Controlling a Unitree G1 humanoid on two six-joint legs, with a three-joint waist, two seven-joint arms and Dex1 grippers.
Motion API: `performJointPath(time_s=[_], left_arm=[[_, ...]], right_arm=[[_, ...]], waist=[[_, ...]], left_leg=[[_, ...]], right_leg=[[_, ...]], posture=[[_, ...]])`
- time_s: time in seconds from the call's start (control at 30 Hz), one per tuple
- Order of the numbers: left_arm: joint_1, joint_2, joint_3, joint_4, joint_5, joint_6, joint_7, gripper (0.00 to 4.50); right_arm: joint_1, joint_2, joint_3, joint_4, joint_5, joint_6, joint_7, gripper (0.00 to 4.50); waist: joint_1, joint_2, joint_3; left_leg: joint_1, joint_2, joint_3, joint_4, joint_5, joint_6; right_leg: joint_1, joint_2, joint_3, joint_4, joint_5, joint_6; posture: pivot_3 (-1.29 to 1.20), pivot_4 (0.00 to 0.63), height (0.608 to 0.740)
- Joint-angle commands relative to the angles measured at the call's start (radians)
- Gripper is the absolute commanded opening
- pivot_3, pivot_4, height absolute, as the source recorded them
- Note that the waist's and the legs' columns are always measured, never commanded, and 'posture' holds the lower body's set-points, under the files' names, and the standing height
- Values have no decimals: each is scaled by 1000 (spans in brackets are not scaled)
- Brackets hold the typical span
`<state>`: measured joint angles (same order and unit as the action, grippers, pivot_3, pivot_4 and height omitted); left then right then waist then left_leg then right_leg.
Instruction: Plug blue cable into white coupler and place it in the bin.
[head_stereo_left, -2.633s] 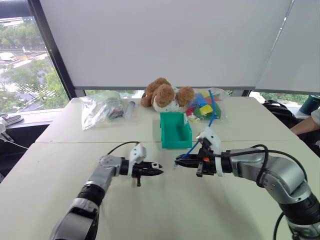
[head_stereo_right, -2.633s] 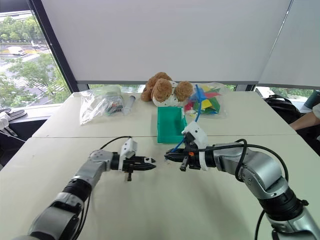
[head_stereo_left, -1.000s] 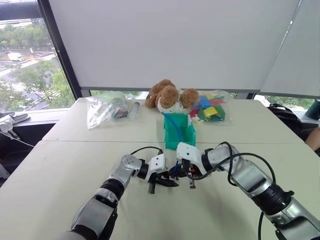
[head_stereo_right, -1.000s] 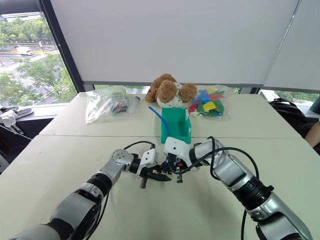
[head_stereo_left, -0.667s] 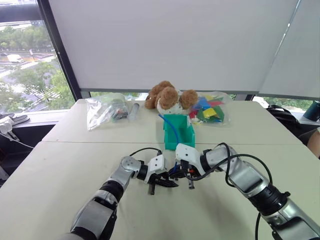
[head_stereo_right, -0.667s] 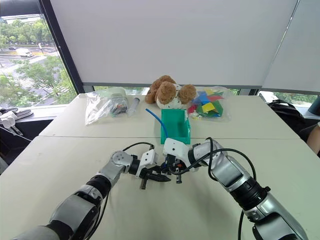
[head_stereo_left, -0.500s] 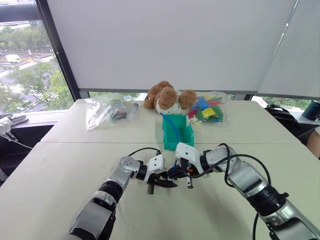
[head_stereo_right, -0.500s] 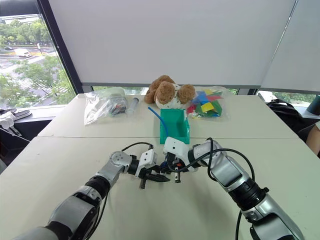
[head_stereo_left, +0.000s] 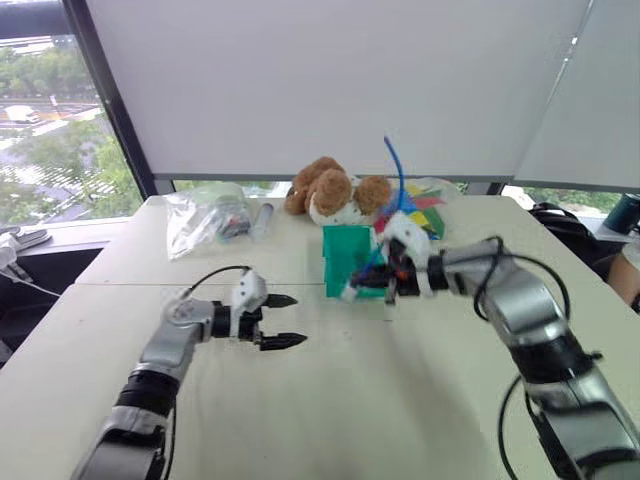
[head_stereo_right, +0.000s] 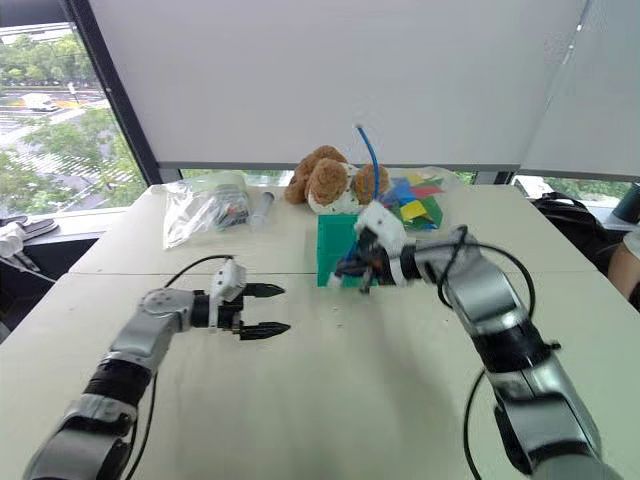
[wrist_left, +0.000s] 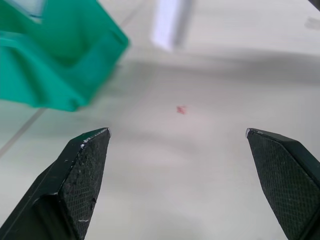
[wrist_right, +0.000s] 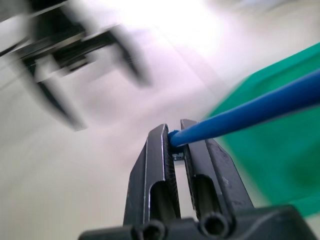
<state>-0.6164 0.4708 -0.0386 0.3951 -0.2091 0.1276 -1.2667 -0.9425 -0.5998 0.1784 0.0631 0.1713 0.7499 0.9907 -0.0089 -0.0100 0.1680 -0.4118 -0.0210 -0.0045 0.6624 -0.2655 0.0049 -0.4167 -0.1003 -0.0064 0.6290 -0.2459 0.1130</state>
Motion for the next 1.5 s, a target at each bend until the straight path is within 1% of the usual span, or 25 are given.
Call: performJointPath(time_s=[0.03, 0.13, 0.27, 0.37, 0.43, 0.47, 0.5, 0.53, 0.63, 0.67, 0.7, 0.93, 1.1, 1.2, 1.27, 1.33, 1.4, 1.43, 1.5], left_arm=[[46, 23, 25, -90, -27, 41, 45, 4441], [83, 29, 33, -139, -42, 85, 77, 4441], [107, 35, 52, -192, -74, 138, 114, 4441], [115, 41, 53, -218, -89, 160, 130, 4441], [120, 44, 50, -226, -94, 165, 138, 4500], [123, 45, 50, -232, -96, 167, 142, 4500], [125, 46, 50, -237, -99, 170, 145, 4500], [129, 48, 50, -243, -102, 173, 149, 4500], [141, 53, 48, -260, -114, 182, 158, 4500], [143, 55, 48, -263, -116, 184, 160, 4500], [145, 57, 48, -266, -118, 186, 161, 4500], [136, 47, 24, -270, -115, 193, 169, 4500], [121, 48, 17, -261, -113, 193, 168, 4500], [111, 60, 23, -260, -115, 194, 162, 4500], [107, 69, 29, -266, -119, 199, 159, 4500], [95, 83, 42, -282, -132, 218, 162, 4500], [84, 99, 63, -308, -153, 245, 171, 4500], [81, 107, 75, -322, -164, 260, 175, 4500], [82, 125, 95, -356, -189, 293, 183, 4500]], right_arm=[[-154, 33, -32, 284, -40, -106, -53, 0], [-281, 94, -19, 576, -72, -216, -70, 0], [-408, 184, -16, 944, -126, -337, -111, 0], [-465, 227, -24, 1109, -156, -393, -131, 0], [-488, 244, -30, 1171, -176, -418, -152, 810], [-498, 252, -36, 1193, -182, -428, -170, 1070], [-509, 257, -45, 1210, -184, -436, -185, 1552], [-516, 260, -53, 1221, -187, -442, -194, 2140], [-563, 252, -115, 1239, -160, -438, -223, 3558], [-575, 247, -131, 1242, -158, -438, -232, 4145], [-582, 245, -142, 1244, -162, -439, -237, 4474], [-642, 165, -218, 1243, -164, -447, -268, 4474], [-638, 64, -212, 1219, -188, -443, -225, 4474], [-587, -42, -202, 1105, -171, -385, -64, 4474], [-514, -84, -197, 950, -141, -307, 31, 4474], [-343, -125, -249, 592, -20, -107, 98, 4474], [-129, -173, -309, 200, 103, 98, 112, 4474], [-27, -198, -335, 34, 152, 172, 112, 4474], [143, -236, -403, -216, 236, 275, 103, 4474]], waist=[[-2, 0, 0], [-8, 0, 0], [-10, 0, 0], [-12, 0, 0], [-12, 1, 1], [-12, 1, 1], [-12, 2, 1], [-13, 2, 1], [-13, 2, 2], [-13, 3, 2], [-13, 3, 2], [-10, 3, 2], [-10, 3, 2], [-10, 4, 3], [-9, 4, 3], [-8, 3, 3], [-4, 4, 3], [-4, 4, 3], [-3, 5, 4]], left_leg=[[0, 0, 0, 0, 0, 0], [0, -1, 2, -3, 0, -1], [0, -1, 4, -9, 2, -4], [0, -1, 5, -13, 4, -6], [0, -1, 5, -14, 4, -6], [0, -1, 5, -14, 4, -6], [0, -1, 5, -14, 4, -6], [0, -1, 5, -14, 4, -6], [0, -1, 5, -14, 4, -7], [0, -1, 5, -14, 4, -7], [0, -1, 5, -14, 5, -8], [0, -1, 5, -14, 5, -8], [0, -1, 5, -14, 5, -8], [0, -1, 6, -14, 5, -8], [0, -1, 6, -14, 5, -8], [0, 0, 6, -14, 5, -7], [0, 1, 6, -12, 4, -6], [-1, 1, 5, -13, 4, -6], [-2, 1, 4, -13, 4, -6]], right_leg=[[0, 0, 0, 0, 0, 0], [-2, -1, 0, 0, 0, 0], [-7, -1, 0, 1, 0, 0], [-9, 1, 0, 1, 0, 0], [-9, 2, 0, 1, 0, 0], [-9, 2, 0, 1, 0, 0], [-9, 2, 0, 1, 0, 0], [-9, 2, 1, 1, 0, 0], [-9, 2, 1, 1, 0, 0], [-9, 2, 1, 1, 0, 0], [-10, 2, 1, 1, 0, 0], [-9, 2, 1, 2, 0, 0], [-9, 2, 1, 1, 0, 0], [-9, 2, 1, 1, 0, 0], [-9, 3, 1, 1, 0, 0], [-9, 3, 1, 2, 0, 0], [-9, 4, 0, 2, 0, 0], [-9, 4, 0, 2, 0, 0], [-9, 4, 0, 2, 0, 0]], posture=[[0, 150, 740], [0, 150, 740], [0, 150, 740], [0, 150, 740], [0, 150, 740], [0, 150, 740], [0, 150, 740], [0, 150, 740], [0, 150, 740], [0, 150, 740], [0, 150, 740], [0, 150, 740], [0, 150, 740], [0, 150, 740], [0, 150, 740], [0, 150, 740], [0, 150, 740], [0, 150, 740], [0, 150, 740]])
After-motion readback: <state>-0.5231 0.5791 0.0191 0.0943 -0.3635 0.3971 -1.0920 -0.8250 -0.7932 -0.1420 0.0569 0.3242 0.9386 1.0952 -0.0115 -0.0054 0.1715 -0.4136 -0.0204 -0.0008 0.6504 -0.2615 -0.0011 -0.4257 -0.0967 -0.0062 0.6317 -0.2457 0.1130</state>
